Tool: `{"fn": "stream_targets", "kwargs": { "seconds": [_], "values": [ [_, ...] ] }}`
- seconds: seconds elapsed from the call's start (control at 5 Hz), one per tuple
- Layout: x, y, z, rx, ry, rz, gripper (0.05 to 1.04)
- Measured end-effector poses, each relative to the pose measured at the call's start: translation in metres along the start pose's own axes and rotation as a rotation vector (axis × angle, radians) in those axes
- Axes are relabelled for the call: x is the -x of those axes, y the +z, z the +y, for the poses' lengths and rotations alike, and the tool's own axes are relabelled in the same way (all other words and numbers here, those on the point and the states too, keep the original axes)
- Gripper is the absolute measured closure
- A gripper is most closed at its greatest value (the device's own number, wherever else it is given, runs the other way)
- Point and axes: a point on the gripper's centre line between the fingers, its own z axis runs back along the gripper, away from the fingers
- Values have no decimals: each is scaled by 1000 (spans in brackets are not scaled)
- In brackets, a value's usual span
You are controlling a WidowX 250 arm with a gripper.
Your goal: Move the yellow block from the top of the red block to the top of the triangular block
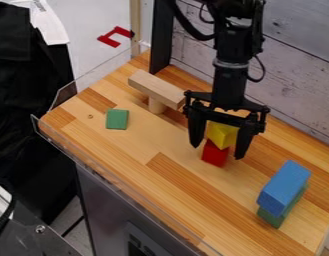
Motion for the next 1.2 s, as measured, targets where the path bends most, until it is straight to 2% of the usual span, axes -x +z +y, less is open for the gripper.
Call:
{"fn": "stream_targets", "kwargs": {
  "seconds": [0.6, 0.8, 1.0, 1.2],
  "values": [
    [-13, 12, 5, 7, 18, -48, 85],
    [-14, 13, 4, 9, 23, -51, 119],
    [-14, 13, 3, 17, 36, -53, 395],
    [-14, 13, 3, 14, 53, -50, 517]
  ]
}}
